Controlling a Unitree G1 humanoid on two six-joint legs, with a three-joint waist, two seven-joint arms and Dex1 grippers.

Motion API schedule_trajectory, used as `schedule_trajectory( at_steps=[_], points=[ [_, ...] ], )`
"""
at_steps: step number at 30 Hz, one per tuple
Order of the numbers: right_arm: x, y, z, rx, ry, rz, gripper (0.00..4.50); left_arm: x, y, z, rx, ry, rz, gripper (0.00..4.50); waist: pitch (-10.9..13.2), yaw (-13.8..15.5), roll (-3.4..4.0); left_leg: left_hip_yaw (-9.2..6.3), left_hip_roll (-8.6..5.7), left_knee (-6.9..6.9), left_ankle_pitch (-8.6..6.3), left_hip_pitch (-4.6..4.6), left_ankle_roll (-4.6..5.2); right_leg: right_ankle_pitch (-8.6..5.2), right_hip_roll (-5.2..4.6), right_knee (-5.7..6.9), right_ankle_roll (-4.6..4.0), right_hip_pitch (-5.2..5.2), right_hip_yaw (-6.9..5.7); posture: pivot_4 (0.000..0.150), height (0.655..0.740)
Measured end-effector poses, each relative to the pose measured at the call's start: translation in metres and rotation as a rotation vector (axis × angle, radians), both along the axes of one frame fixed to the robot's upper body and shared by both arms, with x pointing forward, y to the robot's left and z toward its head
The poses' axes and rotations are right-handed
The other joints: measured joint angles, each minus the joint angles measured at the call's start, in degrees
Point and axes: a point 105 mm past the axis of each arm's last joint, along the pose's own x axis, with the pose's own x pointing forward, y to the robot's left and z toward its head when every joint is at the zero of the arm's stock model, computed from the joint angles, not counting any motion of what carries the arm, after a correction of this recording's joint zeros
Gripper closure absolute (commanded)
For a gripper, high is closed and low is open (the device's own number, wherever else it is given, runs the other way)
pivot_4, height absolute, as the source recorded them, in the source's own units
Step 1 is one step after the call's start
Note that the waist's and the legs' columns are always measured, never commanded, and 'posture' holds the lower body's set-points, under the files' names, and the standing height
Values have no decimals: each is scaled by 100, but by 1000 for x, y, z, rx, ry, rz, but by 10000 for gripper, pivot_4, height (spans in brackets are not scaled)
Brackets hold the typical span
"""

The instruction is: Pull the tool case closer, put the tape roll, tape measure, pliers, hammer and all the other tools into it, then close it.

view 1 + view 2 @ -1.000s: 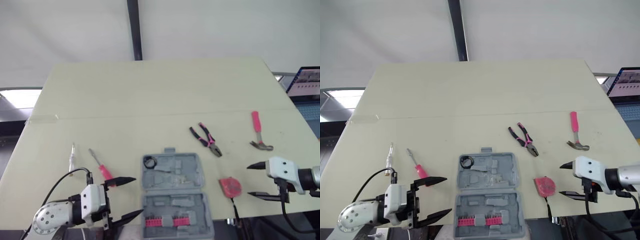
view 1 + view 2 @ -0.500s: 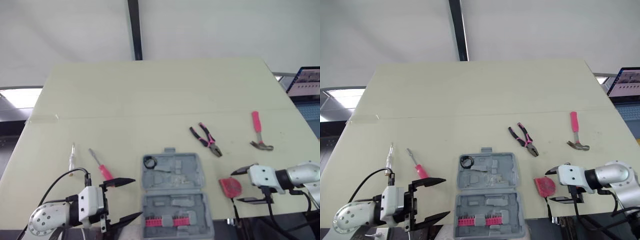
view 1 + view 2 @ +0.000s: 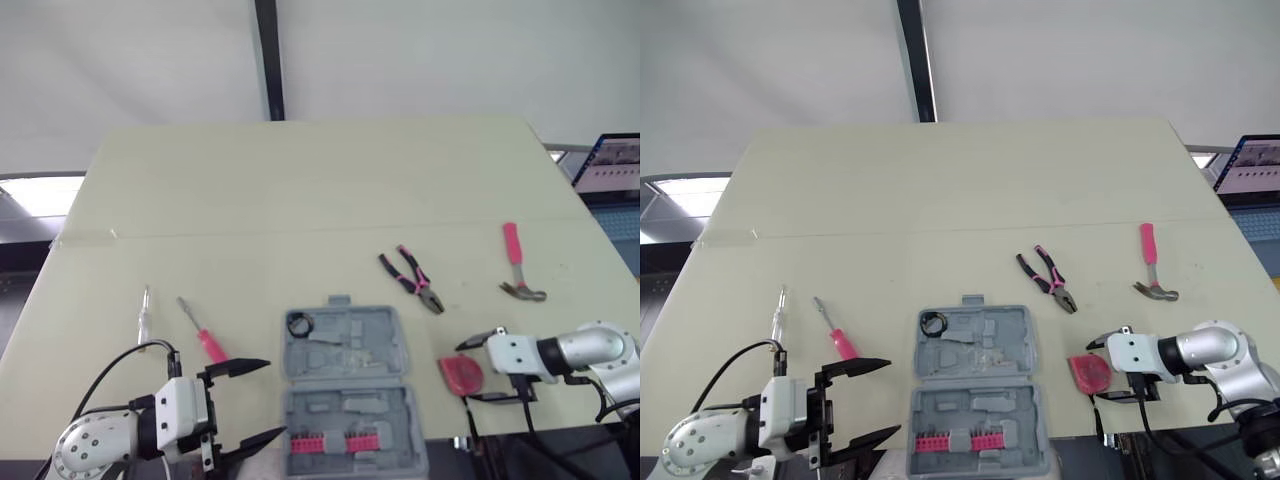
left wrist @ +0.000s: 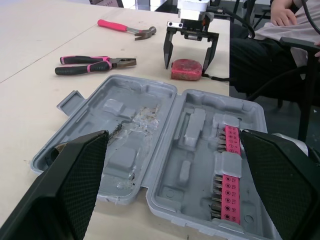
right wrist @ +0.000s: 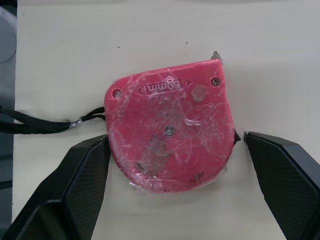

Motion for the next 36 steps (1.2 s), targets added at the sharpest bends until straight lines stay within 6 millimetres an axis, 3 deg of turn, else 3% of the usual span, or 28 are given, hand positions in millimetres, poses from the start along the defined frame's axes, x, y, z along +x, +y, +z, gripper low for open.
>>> schedule_trajectory(
  at_steps=[2,5,6,7,17,23,32,36],
  points=[
    [0,0,0,2,-5,5,774,0,0,0,0,-1,1,0,0,-3,0,0,1,0,0,0,0,0,0,0,0,0,0,1500,7400],
    [0,2,0,6,-10,13,8124,0,0,0,1,-3,2,0,0,-5,0,0,1,0,0,0,0,0,1,0,0,0,0,1500,7400],
    [0,2,-1,9,-13,17,13711,1,1,0,2,-3,2,0,0,-5,0,0,1,0,0,0,0,0,1,0,0,0,0,1500,7400],
    [0,3,0,10,-17,23,15338,1,1,1,2,-4,2,0,0,-6,-1,0,1,0,0,1,0,0,1,0,0,0,0,1500,7400],
    [1,8,7,-6,8,-27,15329,2,1,0,5,-6,11,0,3,2,6,1,1,0,0,-1,-1,0,1,1,0,-2,1,1500,7400],
    [18,20,62,-182,-48,-113,15329,8,11,-3,20,-2,67,0,10,9,21,-1,2,-1,0,-4,-1,0,1,0,0,-7,1,1500,7400],
    [35,80,101,-339,-98,-196,15329,14,18,-6,30,-1,103,0,11,0,20,-5,0,2,-1,-17,-4,0,1,7,-1,-24,3,1500,7400],
    [38,99,99,-372,-93,-198,15329,15,21,-8,36,6,111,0,11,-19,20,-3,0,0,-2,-20,-4,-1,1,8,-1,-31,2,1500,7400]
  ],
)
